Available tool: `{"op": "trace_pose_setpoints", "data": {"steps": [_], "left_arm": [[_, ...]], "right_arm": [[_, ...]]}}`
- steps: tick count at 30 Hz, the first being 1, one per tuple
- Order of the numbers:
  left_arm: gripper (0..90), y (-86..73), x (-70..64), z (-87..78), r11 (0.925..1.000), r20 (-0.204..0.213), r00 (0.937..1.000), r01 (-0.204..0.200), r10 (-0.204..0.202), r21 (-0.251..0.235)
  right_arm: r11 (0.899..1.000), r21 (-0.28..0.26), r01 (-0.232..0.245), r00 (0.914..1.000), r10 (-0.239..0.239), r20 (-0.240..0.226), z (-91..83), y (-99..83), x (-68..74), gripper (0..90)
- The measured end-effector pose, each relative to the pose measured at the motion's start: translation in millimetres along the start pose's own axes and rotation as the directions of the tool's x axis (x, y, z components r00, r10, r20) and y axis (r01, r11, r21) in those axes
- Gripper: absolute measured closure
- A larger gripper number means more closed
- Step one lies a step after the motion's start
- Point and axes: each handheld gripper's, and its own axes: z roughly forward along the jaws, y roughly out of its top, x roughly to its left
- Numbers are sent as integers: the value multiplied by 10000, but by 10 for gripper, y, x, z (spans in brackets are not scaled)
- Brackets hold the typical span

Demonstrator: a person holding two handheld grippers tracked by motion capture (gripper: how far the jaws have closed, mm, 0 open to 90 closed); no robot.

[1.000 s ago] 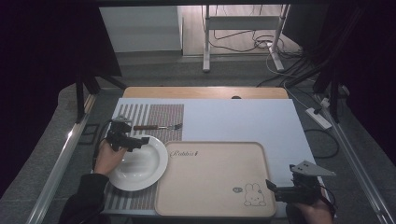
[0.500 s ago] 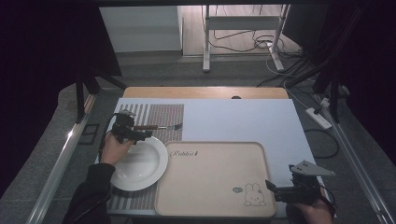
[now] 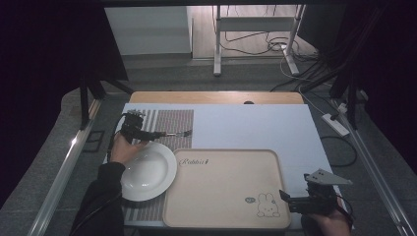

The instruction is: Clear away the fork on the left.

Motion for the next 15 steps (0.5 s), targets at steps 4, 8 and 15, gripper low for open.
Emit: {"op": "trace_pose_setpoints", "data": {"steps": [4,8,15], "left_arm": [[297,51,67,9,9998,-200,9998,-93,96,158],[562,78,140,22,9995,-188,9998,41,-35,323],[888,148,299,149,9893,-740,9972,247,-141,1435]], "right_arm": [[10000,-13,-18,10000,18,-31,1,-1,-2,0],[10000,-10,-26,10000,26,-57,1,-1,-3,0],[10000,4,28,10000,-28,-93,2,0,-1,0]]}}
